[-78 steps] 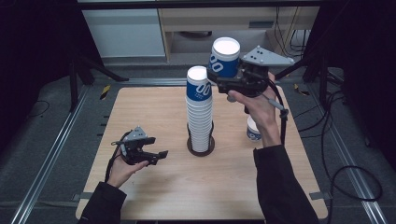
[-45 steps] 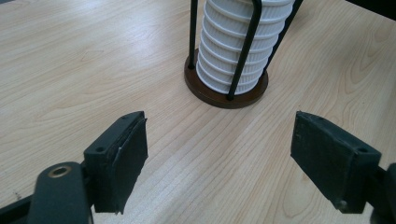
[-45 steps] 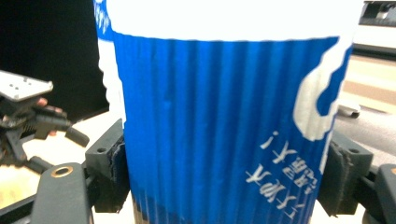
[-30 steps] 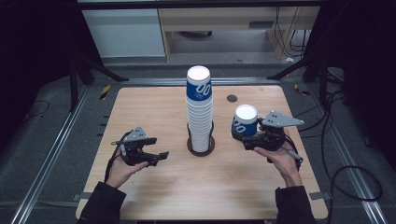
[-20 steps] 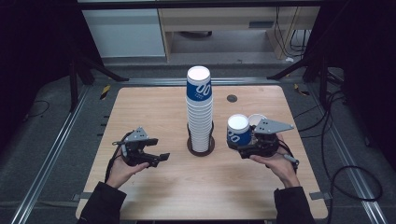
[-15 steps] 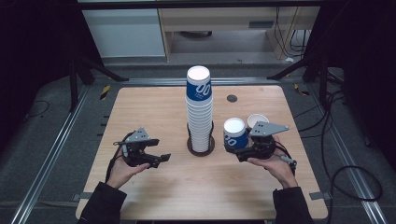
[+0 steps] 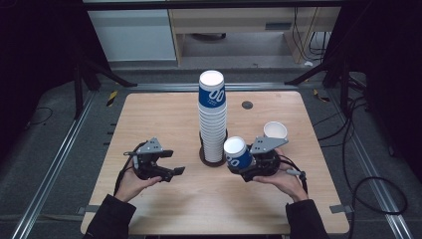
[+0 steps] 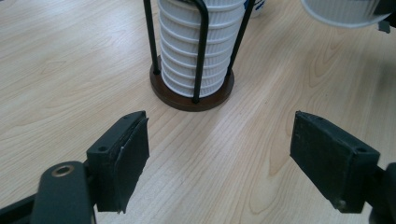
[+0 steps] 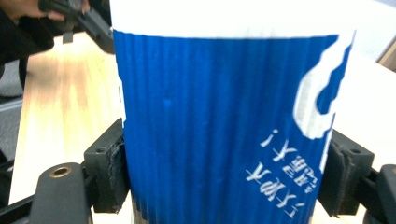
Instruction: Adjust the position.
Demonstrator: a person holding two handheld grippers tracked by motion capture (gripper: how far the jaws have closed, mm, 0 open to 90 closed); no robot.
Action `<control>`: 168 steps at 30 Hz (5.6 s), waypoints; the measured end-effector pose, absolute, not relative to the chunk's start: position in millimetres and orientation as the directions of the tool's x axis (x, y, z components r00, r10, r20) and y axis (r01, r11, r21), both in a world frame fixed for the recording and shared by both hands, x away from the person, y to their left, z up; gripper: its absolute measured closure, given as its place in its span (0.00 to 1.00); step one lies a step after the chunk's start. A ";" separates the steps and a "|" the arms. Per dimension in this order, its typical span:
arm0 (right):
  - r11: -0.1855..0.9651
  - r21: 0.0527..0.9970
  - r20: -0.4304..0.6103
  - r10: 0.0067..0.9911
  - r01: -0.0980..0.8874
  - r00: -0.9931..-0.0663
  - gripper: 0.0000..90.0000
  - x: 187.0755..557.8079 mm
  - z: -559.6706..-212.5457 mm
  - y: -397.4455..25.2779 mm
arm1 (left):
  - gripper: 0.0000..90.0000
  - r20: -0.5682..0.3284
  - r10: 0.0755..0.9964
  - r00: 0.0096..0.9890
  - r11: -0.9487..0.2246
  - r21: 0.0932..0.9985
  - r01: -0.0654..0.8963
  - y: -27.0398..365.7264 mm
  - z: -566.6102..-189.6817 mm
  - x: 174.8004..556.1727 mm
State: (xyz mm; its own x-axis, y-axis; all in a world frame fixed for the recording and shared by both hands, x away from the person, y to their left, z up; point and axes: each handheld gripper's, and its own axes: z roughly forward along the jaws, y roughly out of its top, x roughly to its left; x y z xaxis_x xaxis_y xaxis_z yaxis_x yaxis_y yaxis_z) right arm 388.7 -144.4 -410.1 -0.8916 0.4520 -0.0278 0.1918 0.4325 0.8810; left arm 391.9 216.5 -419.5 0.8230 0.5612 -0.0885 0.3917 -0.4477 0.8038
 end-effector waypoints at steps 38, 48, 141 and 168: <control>0.694 0.715 -0.077 0.199 0.085 -0.977 0.23 382.4 -453.0 -64.2 | 0.21 -0.111 0.374 0.921 -0.538 0.782 0.313 166.7 -416.0 370.9; 0.707 0.704 -0.077 0.178 0.073 -0.981 0.23 377.6 -458.0 -54.3 | 0.21 -0.127 0.337 0.933 -0.577 0.755 0.311 155.2 -422.3 370.8; 0.413 0.889 0.143 0.164 0.200 -0.976 0.18 385.6 -444.6 -92.2 | 0.21 -0.192 0.278 0.941 -0.397 0.869 0.295 175.0 -404.7 372.6; 0.623 0.774 0.024 0.148 0.112 -0.989 0.17 378.1 -457.1 -75.1 | 0.21 -0.139 0.256 0.957 -0.649 0.708 0.276 160.3 -425.4 372.6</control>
